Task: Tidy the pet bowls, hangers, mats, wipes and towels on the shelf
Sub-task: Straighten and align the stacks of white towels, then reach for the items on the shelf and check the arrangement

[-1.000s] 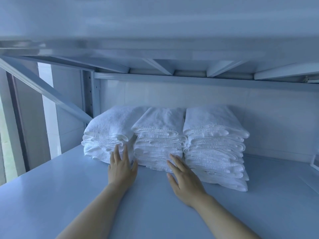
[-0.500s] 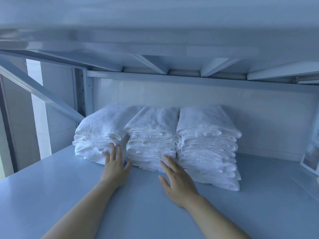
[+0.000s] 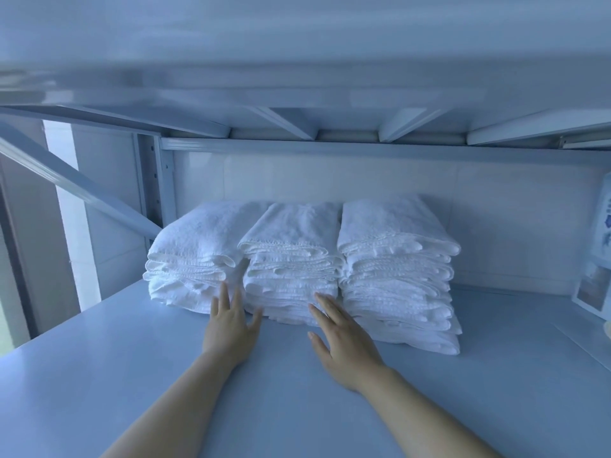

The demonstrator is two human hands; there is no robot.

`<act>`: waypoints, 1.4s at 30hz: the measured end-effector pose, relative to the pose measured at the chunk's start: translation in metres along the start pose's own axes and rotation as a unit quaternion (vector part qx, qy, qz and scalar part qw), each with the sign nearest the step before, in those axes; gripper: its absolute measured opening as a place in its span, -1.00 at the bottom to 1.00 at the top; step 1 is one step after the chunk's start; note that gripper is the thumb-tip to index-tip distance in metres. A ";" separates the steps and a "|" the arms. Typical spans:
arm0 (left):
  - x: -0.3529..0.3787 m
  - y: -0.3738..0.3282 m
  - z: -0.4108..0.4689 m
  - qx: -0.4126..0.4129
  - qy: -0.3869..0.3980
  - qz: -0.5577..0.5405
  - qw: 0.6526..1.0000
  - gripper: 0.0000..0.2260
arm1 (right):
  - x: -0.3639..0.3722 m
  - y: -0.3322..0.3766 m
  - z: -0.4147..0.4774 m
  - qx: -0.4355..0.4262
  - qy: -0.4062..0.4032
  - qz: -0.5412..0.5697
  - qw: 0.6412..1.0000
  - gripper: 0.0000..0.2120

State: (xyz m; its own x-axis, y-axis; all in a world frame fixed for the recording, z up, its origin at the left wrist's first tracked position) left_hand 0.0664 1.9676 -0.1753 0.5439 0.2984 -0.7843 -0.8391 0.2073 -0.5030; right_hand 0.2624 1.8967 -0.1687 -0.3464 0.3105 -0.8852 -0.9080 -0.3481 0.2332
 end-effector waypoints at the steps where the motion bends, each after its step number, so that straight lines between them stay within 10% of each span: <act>1: 0.000 -0.003 -0.002 -0.001 -0.005 0.002 1.000 -0.38 | -0.001 0.001 0.000 -0.001 -0.001 0.000 1.000 -0.26; 5: -0.003 -0.020 -0.010 0.019 -0.034 0.037 0.999 -0.36 | -0.005 0.003 -0.003 0.003 -0.013 0.016 1.000 -0.52; 11: -0.008 -0.046 -0.020 0.150 -0.080 0.082 0.982 -0.39 | -0.024 -0.013 -0.030 -0.024 -0.005 -0.023 0.999 -0.38; 25: 0.037 -0.164 -0.103 0.297 0.101 0.016 0.949 -0.55 | -0.122 -0.113 -0.164 0.075 -0.055 -0.069 0.993 -0.37; 42: 0.120 -0.454 -0.313 0.500 0.227 -0.118 0.828 -0.61 | -0.287 -0.200 -0.463 0.269 -0.189 -0.088 0.940 -0.51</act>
State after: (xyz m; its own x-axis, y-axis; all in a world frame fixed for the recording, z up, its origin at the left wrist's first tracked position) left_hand 0.5088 1.6180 -0.1546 0.4407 -0.1940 -0.8765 -0.1571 0.9446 -0.2881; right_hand 0.6527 1.4675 -0.1475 -0.1462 0.6490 -0.7466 -0.9114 0.2051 0.3567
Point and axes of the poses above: each hand's wrist, its own z-axis towards the middle knuckle, its own x-axis out of the palm, y = z × x, the point moved 3 cm from there along z, towards the middle knuckle, and after that the axes turned 3 degrees about z, right-handed, at the moved point
